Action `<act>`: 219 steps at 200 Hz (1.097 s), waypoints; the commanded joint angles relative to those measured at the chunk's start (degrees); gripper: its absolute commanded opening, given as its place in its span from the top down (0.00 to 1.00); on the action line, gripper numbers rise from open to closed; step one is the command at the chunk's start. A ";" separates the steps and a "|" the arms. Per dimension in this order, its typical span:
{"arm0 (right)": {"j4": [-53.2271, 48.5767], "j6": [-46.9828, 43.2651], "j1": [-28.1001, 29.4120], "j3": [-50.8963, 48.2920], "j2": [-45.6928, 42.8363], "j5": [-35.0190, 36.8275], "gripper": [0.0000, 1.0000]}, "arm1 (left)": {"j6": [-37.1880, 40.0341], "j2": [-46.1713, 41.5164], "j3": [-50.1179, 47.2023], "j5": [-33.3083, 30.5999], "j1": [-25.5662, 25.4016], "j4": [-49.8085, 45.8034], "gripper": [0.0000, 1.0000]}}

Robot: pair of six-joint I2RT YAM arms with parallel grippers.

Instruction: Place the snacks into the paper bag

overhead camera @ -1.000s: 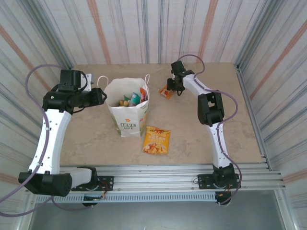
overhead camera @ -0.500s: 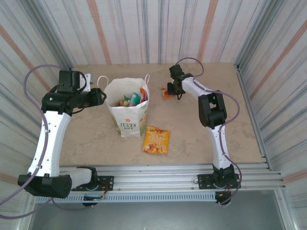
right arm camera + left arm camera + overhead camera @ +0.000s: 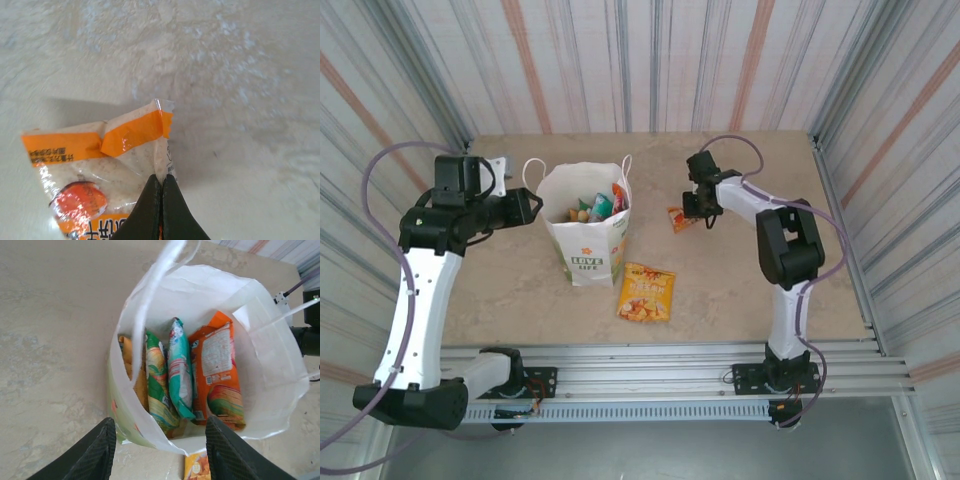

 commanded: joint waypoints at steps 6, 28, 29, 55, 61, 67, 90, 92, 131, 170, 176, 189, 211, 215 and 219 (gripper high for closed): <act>4.60 -5.39 1.02 -5.91 -10.70 0.35 1.00 | 1.83 -1.89 -1.24 5.46 0.56 2.75 0.49; 7.60 -10.20 2.26 -11.43 -18.15 -1.05 1.00 | 2.97 -2.97 -2.13 8.71 0.55 4.50 0.48; 7.76 -10.46 2.32 -11.70 -18.60 -1.15 1.00 | 3.02 -3.04 -2.21 8.85 0.55 4.61 0.49; 10.34 -14.76 3.82 -16.76 -27.24 -3.02 1.00 | 6.51 -4.69 -4.21 17.41 0.46 7.94 0.51; 10.51 -15.51 4.04 -17.51 -29.12 -3.77 1.00 | 6.75 -5.21 -4.61 18.66 0.46 8.75 0.51; 10.60 -16.18 4.21 -18.30 -31.08 -4.74 1.00 | 7.09 -5.79 -5.15 19.65 0.40 9.71 0.51; 10.95 -20.41 5.86 -20.36 -38.41 -8.09 1.00 | 8.47 -7.02 -6.37 21.04 -0.31 11.64 0.50; 10.97 -20.90 6.11 -20.43 -38.92 -8.43 1.00 | 8.56 -7.05 -6.40 21.11 -0.39 11.66 0.49; 10.61 -31.53 12.28 -20.66 -48.31 -9.59 1.00 | 9.67 -6.57 -5.84 20.56 -2.80 11.79 0.48; 8.62 -35.03 18.14 -12.93 -49.73 -4.94 1.00 | 8.75 -5.92 -5.10 15.67 -3.40 11.19 0.48; 8.63 -35.77 19.10 -11.56 -49.40 -4.45 1.00 | 8.75 -5.82 -4.95 15.19 -3.40 11.03 0.48; 8.80 -37.17 21.27 -8.26 -48.13 -3.92 1.00 | 8.84 -5.63 -4.77 13.99 -3.40 10.66 0.48; 8.98 -39.89 25.14 -2.36 -44.52 -3.60 1.00 | 8.82 -5.35 -4.87 12.27 -3.49 9.76 0.48; 8.84 -40.63 25.90 -1.26 -43.67 -3.27 1.00 | 8.73 -5.31 -4.92 12.00 -3.47 9.62 0.48; 8.84 -41.40 26.68 -0.24 -42.76 -2.81 1.00 | 8.78 -5.40 -4.93 11.78 -3.49 9.54 0.48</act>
